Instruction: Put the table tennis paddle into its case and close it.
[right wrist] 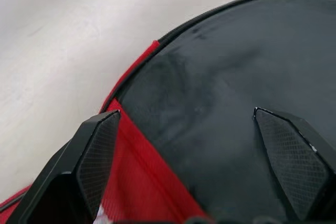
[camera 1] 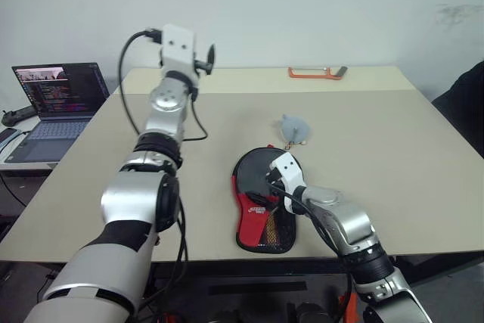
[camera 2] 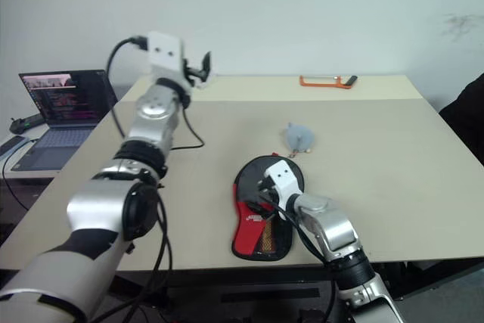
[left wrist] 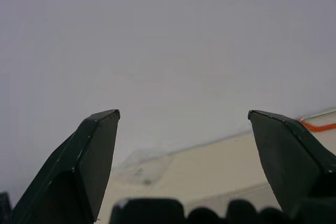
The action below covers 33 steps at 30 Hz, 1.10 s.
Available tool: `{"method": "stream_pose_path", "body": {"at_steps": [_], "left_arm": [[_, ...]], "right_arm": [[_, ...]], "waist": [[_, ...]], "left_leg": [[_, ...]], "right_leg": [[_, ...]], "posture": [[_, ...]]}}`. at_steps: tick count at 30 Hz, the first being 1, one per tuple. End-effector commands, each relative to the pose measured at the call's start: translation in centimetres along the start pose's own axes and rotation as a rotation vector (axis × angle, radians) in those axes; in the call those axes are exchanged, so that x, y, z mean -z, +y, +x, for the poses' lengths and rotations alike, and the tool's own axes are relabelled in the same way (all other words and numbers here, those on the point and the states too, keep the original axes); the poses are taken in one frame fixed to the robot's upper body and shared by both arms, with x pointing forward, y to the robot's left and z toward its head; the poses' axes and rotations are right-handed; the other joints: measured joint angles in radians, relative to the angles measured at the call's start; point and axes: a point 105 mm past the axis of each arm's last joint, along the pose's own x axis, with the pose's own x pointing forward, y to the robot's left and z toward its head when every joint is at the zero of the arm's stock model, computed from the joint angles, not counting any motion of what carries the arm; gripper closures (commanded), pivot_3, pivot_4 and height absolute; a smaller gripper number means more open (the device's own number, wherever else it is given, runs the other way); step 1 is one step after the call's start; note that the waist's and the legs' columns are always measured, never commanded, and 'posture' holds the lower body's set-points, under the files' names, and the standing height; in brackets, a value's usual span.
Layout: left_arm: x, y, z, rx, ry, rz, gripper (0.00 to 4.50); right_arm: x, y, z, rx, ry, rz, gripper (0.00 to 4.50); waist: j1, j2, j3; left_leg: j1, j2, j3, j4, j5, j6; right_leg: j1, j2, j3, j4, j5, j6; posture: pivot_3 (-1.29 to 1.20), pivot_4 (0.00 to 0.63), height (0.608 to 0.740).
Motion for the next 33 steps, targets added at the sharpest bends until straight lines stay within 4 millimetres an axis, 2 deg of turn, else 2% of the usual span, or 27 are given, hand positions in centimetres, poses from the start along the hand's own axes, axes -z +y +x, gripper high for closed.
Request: {"method": "stream_pose_path", "body": {"at_steps": [1,3,6,9,14,18,22,24,27,33], "left_arm": [[0.0,0.2,-0.6,0.054,-0.036,-0.036,0.22],[1.2,-1.4,-1.5,0.171,-0.013,-0.093,0.22],[1.9,-5.0,-2.9,0.398,-0.017,-0.162,0.22],[2.1,-7.5,-4.3,0.555,-0.009,-0.204,0.22],[3.3,-11.6,-7.1,0.814,0.058,-0.201,0.22],[4.8,-13.5,-8.4,0.896,0.129,-0.172,0.22],[6.6,-15.4,-9.9,0.943,0.200,-0.184,0.22],[7.6,-16.5,-11.0,0.982,0.230,-0.195,0.22],[8.5,-17.4,-11.9,1.005,0.254,-0.177,0.22],[8.7,-18.6,-12.6,1.035,0.253,-0.174,0.22]], "right_arm": [[-2.6,1.3,-1.4,-0.048,-0.093,0.003,0.00],[-3.7,1.8,-2.3,-0.074,-0.126,0.018,0.00],[-4.6,2.0,-3.6,-0.105,-0.146,0.020,0.00],[-5.2,1.8,-5.1,-0.131,-0.154,-0.002,0.00],[-5.9,1.1,-8.8,-0.197,-0.156,-0.072,0.00],[-6.7,-1.3,-10.5,-0.113,-0.162,-0.098,0.00],[-8.2,-5.3,-11.3,0.070,-0.210,-0.080,0.00],[-9.1,-7.1,-10.9,0.146,-0.232,-0.062,0.00],[-10.1,-8.4,-9.2,0.206,-0.258,-0.037,0.00],[-10.9,-12.5,-5.4,0.405,-0.269,-0.012,0.00]], "waist": [[0.006,0.000,0.000],[0.006,0.000,0.000],[0.006,0.000,0.000],[0.005,0.000,0.000],[0.003,0.000,0.000],[0.003,0.000,0.000],[0.003,0.000,0.000],[0.003,0.000,0.000],[0.003,0.000,0.000],[0.003,0.000,0.000]], "left_leg": [[-0.008,0.000,0.000,0.002,0.001,-0.001],[-0.015,-0.001,0.000,0.002,0.003,-0.004],[-0.027,-0.001,-0.001,0.004,0.003,-0.005],[-0.027,-0.001,0.000,0.004,0.003,-0.004],[-0.026,-0.001,0.001,0.002,0.002,-0.003],[-0.024,-0.001,0.002,0.003,0.001,0.000],[-0.024,0.000,0.002,0.003,0.001,0.000],[-0.024,-0.001,0.002,0.003,0.001,0.000],[-0.022,-0.001,0.005,0.003,0.001,0.000],[-0.022,0.000,0.006,0.003,0.003,-0.003]], "right_leg": [[-0.008,0.000,0.000,0.002,0.000,-0.001],[-0.016,-0.001,0.001,0.004,0.001,-0.001],[-0.025,-0.001,0.000,0.005,0.001,-0.001],[-0.025,-0.001,0.001,0.003,0.001,-0.001],[-0.024,-0.001,0.001,0.003,0.001,-0.001],[-0.023,-0.001,0.002,0.003,0.001,-0.001],[-0.023,-0.001,0.002,0.005,0.001,-0.002],[-0.022,-0.001,0.003,0.005,0.002,-0.003],[-0.022,-0.001,0.005,0.006,0.002,-0.003],[-0.023,-0.001,0.005,0.006,0.002,-0.003]], "posture": [[0.00,0.150,0.740],[0.00,0.150,0.740],[0.00,0.150,0.740],[0.00,0.150,0.740],[0.00,0.150,0.740],[0.00,0.150,0.740],[0.00,0.150,0.740],[0.00,0.150,0.740],[0.00,0.150,0.740],[0.00,0.150,0.740]]}}
